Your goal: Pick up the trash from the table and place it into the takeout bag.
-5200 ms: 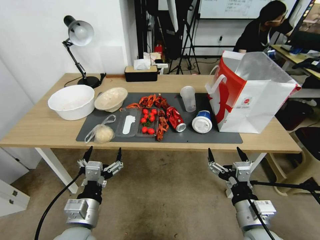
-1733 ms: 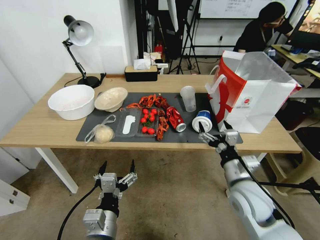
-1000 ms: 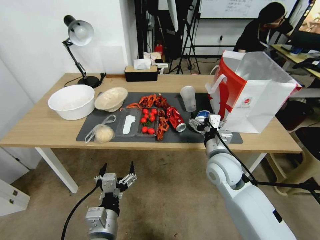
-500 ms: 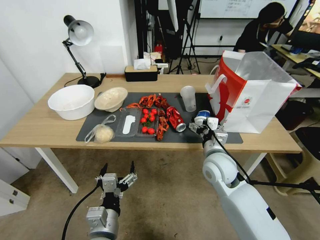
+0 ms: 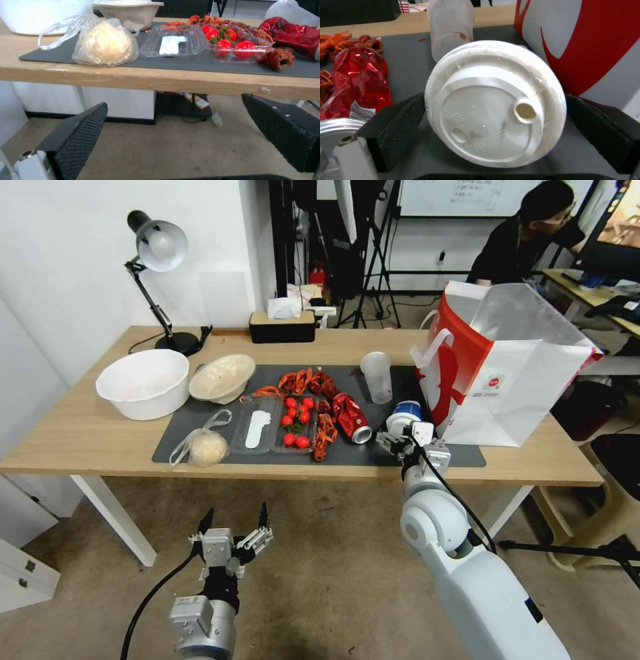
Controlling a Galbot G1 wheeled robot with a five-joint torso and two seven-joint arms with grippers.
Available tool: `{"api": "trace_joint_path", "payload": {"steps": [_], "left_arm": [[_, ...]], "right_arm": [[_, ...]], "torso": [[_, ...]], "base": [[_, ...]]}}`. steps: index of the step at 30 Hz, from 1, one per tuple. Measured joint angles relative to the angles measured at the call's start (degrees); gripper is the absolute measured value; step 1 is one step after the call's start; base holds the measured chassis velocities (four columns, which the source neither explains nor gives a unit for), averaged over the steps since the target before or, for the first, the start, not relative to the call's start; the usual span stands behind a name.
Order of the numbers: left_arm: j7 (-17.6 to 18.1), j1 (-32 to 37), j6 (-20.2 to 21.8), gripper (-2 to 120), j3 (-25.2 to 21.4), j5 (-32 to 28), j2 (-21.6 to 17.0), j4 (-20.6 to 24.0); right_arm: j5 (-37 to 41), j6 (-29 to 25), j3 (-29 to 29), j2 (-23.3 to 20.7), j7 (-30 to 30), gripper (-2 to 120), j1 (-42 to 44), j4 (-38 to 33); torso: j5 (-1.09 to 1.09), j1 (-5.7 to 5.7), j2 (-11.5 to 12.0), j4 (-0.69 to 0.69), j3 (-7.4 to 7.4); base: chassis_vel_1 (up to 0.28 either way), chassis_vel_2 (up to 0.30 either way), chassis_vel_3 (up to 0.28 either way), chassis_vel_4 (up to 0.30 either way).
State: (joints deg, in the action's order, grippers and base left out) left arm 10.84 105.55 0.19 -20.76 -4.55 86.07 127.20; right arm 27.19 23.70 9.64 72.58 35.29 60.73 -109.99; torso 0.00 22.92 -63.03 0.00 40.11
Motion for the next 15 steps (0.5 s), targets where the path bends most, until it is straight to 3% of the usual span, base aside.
{"api": "trace_joint_path", "payload": {"steps": [2, 6, 15], "left_arm": [[0.0, 0.0, 0.0, 100, 0.1, -0.2, 0.0, 0.0], [0.8, -0.1, -0.3, 100, 0.5, -2.1, 0.1, -0.2], [1.1, 0.0, -0.4, 100, 0.6, -2.6, 0.0, 0.0]], "right_arm": [[0.0, 0.0, 0.0, 0.0, 0.0, 99, 0.1, 0.0], [0.1, -0.2, 0.3, 0.1, 0.0, 82, 0.6, 0.0], [0.1, -0.4, 0.5, 0.5, -0.3, 68, 1.2, -0.4]], "torso": [[0.00, 0.00, 0.0, 0.00, 0.00], [-0.01, 0.00, 0.0, 0.00, -0.01], [-0.01, 0.00, 0.0, -0.01, -0.01]], "base": [[0.000, 0.000, 0.000, 0.000], [0.000, 0.000, 0.000, 0.000], [0.000, 0.000, 0.000, 0.000]]}}
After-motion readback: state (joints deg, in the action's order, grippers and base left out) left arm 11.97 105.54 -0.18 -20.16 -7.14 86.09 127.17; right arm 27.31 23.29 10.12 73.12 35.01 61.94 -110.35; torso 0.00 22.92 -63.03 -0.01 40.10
